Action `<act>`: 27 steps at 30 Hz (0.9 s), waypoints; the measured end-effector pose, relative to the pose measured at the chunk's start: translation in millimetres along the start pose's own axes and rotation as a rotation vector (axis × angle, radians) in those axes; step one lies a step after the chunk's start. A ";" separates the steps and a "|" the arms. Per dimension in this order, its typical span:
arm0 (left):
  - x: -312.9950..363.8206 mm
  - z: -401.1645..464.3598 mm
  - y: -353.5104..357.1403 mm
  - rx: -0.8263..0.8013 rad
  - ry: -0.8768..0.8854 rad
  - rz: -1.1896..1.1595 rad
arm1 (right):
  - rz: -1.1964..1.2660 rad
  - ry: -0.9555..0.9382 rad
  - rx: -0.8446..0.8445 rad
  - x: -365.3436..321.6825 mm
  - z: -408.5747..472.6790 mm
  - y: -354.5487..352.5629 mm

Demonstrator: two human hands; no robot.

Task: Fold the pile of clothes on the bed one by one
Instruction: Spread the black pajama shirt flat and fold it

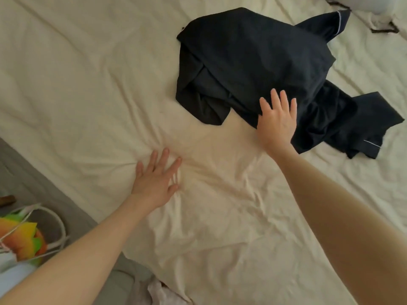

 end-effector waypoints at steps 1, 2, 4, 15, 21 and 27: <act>-0.3 0.0 -1.0 -0.013 0.003 -0.009 | 0.050 -0.014 0.006 0.0 -0.1 -0.4; -0.4 -0.3 -2.8 -0.025 0.005 -0.016 | 0.116 -0.031 0.020 -2.1 -1.8 -1.6; 1.2 -3.0 -8.3 -0.053 0.010 -0.028 | 0.313 -0.038 0.050 -13.4 -14.1 -5.6; 25.8 -60.6 -49.4 0.599 0.331 0.130 | 1.073 -0.047 -0.398 -108.7 -194.0 13.0; 19.6 -80.5 -15.5 0.083 0.306 0.135 | 1.169 -0.024 -0.741 -78.0 -233.1 12.4; 31.9 -131.8 42.5 -0.346 0.331 0.117 | 0.990 0.338 -0.218 -42.8 -206.5 15.1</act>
Point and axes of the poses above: each hand's wrist, its own z-axis towards the middle knuckle, its own y-axis out of the palm, x = y × z, the point moved 1 cm from there along z, towards the middle knuckle, and after that the axes turned 11 degrees about -x, right-handed, at the moved point
